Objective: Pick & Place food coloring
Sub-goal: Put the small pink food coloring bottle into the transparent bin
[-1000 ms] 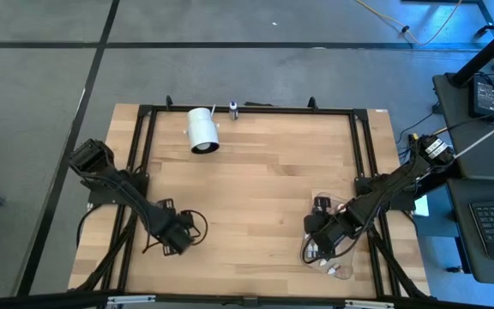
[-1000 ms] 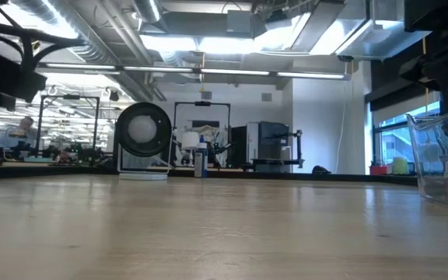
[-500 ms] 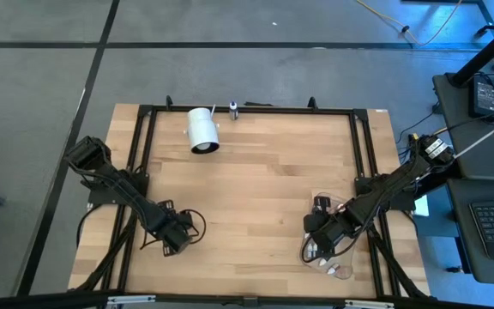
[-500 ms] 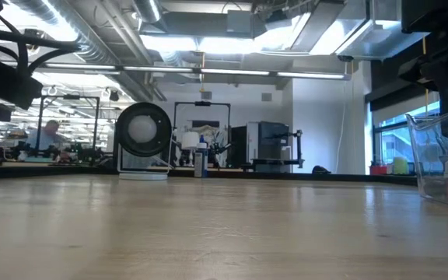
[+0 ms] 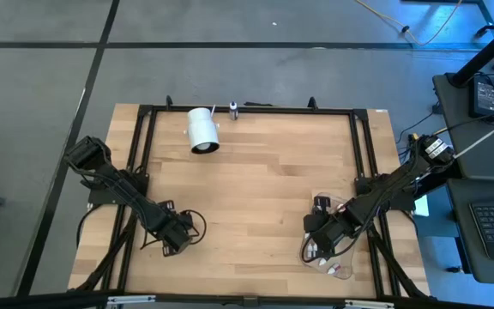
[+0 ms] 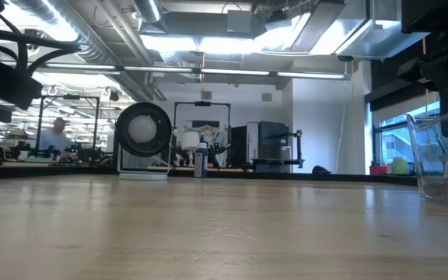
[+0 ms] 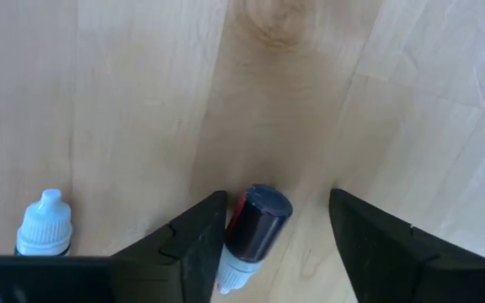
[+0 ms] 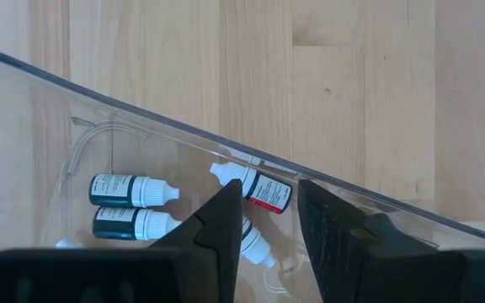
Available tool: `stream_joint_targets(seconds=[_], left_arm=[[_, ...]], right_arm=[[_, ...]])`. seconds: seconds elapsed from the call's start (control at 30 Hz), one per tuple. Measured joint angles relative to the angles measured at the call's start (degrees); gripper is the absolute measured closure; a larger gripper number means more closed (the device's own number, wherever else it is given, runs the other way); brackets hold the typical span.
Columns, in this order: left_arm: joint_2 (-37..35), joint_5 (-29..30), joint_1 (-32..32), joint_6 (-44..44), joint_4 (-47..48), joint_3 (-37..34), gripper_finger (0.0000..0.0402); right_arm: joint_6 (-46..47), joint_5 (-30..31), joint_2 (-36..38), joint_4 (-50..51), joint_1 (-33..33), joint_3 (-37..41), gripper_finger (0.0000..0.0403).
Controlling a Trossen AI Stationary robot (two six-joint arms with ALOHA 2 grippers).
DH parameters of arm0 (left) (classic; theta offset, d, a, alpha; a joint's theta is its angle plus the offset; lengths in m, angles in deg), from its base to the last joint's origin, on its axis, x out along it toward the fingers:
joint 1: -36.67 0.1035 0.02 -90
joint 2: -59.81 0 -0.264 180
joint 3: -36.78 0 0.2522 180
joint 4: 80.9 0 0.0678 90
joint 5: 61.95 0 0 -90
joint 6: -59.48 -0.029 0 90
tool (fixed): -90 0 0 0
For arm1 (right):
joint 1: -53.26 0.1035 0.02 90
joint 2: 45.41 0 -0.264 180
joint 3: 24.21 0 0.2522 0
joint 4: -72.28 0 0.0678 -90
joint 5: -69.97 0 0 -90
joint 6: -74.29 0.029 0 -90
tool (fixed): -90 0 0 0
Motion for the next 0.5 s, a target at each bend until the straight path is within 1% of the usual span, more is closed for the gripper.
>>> stream_joint_targets(seconds=[0.13, 0.23, 0.5], left_arm=[[0.0, -0.2, 0.0, -0.4, -0.1, 0.0, 0.0226], [0.0, -0.5, 0.0, -3.1, 0.1, 0.0, 0.0245], [0.1, -0.8, 0.0, -16.3, 0.5, 0.0, 0.0274]], right_arm=[[0.0, 0.0, 0.0, 0.0, 0.0, 0.0, 0.0283], [0.0, 0.0, 0.0, 0.0, 0.0, 0.0, 0.0283], [0.0, 0.0, 0.0, 0.0, 0.0, 0.0, 0.0283]])
